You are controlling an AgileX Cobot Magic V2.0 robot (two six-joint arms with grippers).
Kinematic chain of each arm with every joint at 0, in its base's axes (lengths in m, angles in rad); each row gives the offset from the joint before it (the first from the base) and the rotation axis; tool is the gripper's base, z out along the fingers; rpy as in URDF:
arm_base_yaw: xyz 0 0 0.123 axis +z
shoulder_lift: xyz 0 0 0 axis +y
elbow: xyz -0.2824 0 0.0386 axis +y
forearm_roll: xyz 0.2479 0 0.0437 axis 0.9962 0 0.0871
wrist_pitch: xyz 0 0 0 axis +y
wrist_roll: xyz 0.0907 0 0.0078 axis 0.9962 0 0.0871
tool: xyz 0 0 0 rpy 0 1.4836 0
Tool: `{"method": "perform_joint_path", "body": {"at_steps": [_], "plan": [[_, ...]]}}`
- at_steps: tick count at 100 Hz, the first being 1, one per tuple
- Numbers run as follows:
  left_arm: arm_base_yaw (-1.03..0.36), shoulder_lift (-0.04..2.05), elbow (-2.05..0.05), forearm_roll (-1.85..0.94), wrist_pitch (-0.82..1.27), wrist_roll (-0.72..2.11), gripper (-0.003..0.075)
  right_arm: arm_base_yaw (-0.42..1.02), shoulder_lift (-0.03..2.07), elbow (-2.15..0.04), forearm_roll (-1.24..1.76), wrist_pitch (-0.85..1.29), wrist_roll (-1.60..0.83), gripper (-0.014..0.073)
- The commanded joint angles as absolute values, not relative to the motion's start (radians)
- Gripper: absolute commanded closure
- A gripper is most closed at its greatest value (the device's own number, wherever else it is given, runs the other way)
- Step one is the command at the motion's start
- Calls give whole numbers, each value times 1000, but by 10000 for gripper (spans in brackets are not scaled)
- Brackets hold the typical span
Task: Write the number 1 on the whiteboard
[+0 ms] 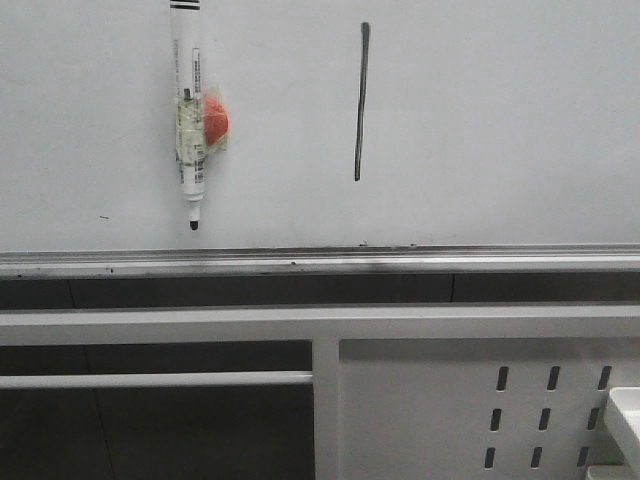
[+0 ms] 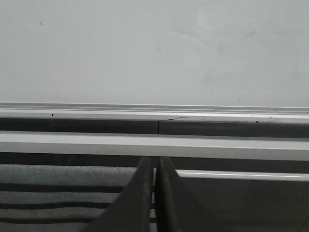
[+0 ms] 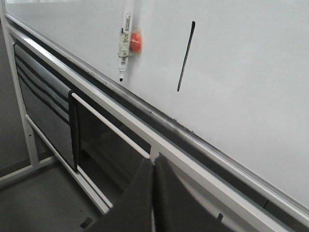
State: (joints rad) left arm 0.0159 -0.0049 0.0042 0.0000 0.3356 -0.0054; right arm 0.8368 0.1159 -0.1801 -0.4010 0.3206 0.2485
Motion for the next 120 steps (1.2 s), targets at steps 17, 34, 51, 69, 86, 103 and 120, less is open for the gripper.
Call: {"method": "perform_joint_path", "body": {"at_steps": [17,34,51,69,86,103,120], "plan": [[10,-26,39,-8,281,-17,740,838,129,-208,-410,245,249,663],[10,-26,39,-8,281,-17,740,838,129,-208,-410,245,249,663],[10,-26,39,-8,281,-17,740,838,129,-208,-410,255,249,663],[10,-26,39,-8,281,-17,740,838,129,-208,-410,289,249,663],[10,-26,39,-8,281,-17,740,838,129,-166,-291,268,247,663],[10,-26,39,-8,281,-17,740,838,129,-6,-80,40,175,663],[10,-26,39,-8,281,-17,740,809,129,21,90,-47,-51,663]]}}
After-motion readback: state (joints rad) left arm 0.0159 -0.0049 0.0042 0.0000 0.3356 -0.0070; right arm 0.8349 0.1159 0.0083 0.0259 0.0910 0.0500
